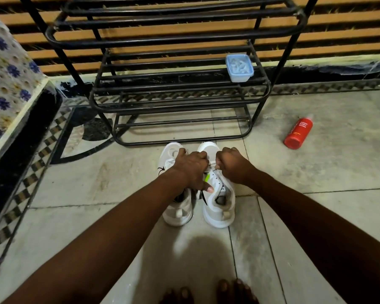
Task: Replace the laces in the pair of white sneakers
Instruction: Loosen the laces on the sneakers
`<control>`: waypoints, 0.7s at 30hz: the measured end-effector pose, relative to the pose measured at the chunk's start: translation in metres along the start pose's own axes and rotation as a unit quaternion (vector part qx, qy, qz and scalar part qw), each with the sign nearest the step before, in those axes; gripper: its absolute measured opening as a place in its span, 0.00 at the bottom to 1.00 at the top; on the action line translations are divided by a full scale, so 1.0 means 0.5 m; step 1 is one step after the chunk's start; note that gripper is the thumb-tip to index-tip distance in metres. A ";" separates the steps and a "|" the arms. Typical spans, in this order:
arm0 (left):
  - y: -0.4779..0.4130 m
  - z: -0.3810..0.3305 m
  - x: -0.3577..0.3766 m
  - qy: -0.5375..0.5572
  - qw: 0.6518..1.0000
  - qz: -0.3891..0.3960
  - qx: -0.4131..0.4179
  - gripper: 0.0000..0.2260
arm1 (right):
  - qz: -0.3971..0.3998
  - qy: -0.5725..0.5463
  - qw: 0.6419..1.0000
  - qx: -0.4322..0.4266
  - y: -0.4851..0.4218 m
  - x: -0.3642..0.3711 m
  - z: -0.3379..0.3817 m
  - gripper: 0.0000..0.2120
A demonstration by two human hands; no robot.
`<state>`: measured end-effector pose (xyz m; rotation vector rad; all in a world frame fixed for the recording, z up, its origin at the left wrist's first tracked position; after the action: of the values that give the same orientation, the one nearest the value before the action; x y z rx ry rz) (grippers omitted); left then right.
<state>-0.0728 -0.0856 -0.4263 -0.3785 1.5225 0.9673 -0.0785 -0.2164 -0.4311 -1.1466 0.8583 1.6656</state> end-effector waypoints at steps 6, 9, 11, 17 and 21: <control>0.002 -0.004 -0.005 -0.010 1.000 0.006 0.001 0.36 | -0.085 -0.498 0.838 0.209 0.034 0.007 -0.036 0.07; 0.003 -0.005 -0.004 -0.007 1.000 0.007 0.003 0.36 | -0.029 -0.243 0.962 0.123 0.032 -0.015 -0.027 0.03; 0.003 -0.006 -0.003 -0.004 1.000 0.008 0.005 0.35 | 0.009 -0.078 0.997 0.018 0.020 -0.024 -0.002 0.01; 0.005 -0.005 0.000 -0.001 1.000 0.007 0.012 0.35 | -0.131 -0.540 0.804 0.210 0.040 -0.033 -0.047 0.09; 0.003 -0.007 0.002 -0.009 1.000 0.008 0.013 0.33 | -0.046 -0.315 0.940 0.123 0.058 -0.025 -0.036 0.06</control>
<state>-0.0763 -0.0868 -0.4272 -0.3376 1.5222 0.9606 -0.0981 -0.2462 -0.4237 -0.4217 0.5630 1.6448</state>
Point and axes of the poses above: each hand's wrist, its own y-axis away from the middle knuckle, its own x-axis out of the palm, z = x × y, the point moved 5 cm from there along -y, towards the middle knuckle, and after that the axes turned 3 degrees about -y, right-handed, at the moved point
